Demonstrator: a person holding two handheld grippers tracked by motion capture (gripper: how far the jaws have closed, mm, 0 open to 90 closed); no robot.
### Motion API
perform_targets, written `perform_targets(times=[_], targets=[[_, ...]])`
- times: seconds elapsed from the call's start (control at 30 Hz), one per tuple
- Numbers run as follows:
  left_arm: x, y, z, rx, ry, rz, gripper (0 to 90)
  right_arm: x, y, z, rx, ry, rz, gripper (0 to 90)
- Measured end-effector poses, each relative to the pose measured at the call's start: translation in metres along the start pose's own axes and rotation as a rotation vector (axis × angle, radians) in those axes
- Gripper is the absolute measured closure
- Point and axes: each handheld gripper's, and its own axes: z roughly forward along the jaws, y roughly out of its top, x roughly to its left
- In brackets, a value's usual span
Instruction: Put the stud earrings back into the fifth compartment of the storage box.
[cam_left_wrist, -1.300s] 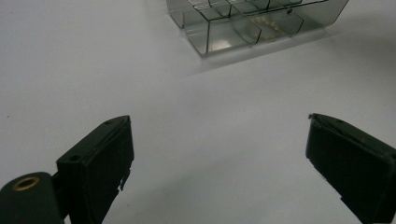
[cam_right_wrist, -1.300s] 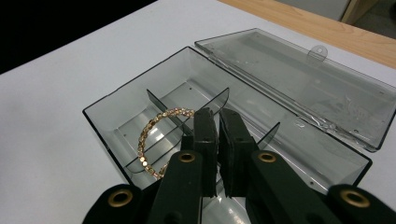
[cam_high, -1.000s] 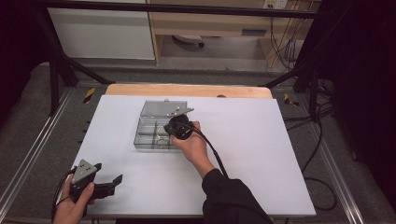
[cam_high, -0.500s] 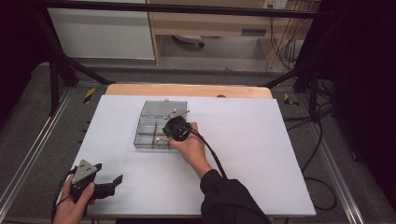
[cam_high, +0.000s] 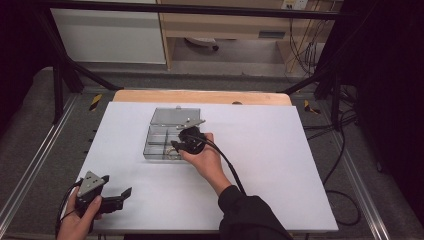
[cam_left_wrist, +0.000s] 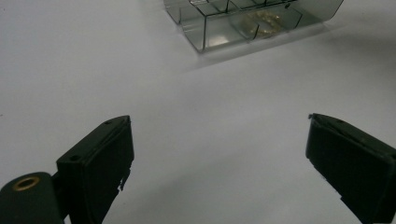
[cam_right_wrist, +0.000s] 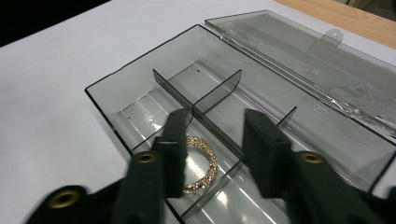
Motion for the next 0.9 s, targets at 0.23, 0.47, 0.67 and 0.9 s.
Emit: perform_targets(times=[0.23,0.47,0.67,0.9], targets=[[0.0,0.0,-0.001,-0.006,0.004,-0.007,7.7,-0.008,-0.016,-0.033,-0.05,-0.064,0.052,16.8],[0.001,0.001,-0.001,-0.015,0.009,-0.006,7.7,-0.017,-0.043,-0.073,-0.097,-0.083,0.099,7.8],[0.001,0.001,-0.003,-0.036,0.011,-0.022,7.7,-0.034,-0.07,-0.114,-0.158,-0.113,0.114,4.7],[0.002,0.002,-0.005,-0.062,0.014,-0.036,7.6,-0.052,-0.102,-0.16,-0.223,-0.167,0.122,3.9]])
